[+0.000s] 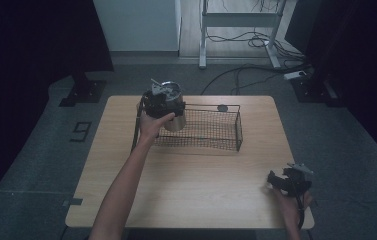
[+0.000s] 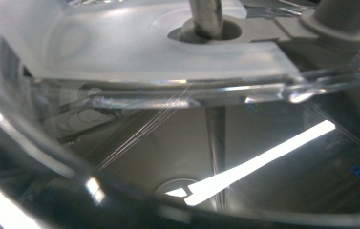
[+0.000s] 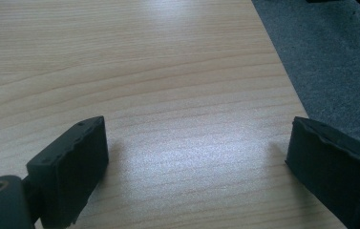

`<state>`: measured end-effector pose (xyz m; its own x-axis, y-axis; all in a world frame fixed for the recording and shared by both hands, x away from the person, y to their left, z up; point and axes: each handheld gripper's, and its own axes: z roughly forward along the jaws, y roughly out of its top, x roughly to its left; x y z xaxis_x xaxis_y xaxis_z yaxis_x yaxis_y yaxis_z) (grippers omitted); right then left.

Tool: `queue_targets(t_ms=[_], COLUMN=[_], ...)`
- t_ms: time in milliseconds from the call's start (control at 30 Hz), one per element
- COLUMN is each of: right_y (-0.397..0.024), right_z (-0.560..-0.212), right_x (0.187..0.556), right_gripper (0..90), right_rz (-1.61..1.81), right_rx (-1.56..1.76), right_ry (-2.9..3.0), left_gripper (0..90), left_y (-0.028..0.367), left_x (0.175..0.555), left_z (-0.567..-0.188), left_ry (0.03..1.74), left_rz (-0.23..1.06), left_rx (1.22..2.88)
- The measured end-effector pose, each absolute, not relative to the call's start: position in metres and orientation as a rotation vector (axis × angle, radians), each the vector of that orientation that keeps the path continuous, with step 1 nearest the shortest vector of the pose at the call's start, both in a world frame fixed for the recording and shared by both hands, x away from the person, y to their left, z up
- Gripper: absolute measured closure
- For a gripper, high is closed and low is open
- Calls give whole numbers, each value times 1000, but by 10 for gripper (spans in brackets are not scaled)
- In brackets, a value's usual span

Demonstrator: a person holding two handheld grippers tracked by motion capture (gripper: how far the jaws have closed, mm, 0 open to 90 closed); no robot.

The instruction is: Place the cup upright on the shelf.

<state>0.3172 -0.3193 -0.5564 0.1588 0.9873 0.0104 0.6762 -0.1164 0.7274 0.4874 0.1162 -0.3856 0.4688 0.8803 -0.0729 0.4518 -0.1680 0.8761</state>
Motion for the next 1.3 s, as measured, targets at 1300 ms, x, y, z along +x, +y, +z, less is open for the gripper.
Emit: queue_targets(t_ms=[1300], right_y=[-319], right_z=[-556], right_x=[317], right_gripper=[84], right_rz=[692], right_rx=[1857], right_ry=[1572], left_gripper=[42], left_y=[105], left_x=[517], left_z=[-448], left_ry=[1245], left_rz=[588], left_rx=[1864])
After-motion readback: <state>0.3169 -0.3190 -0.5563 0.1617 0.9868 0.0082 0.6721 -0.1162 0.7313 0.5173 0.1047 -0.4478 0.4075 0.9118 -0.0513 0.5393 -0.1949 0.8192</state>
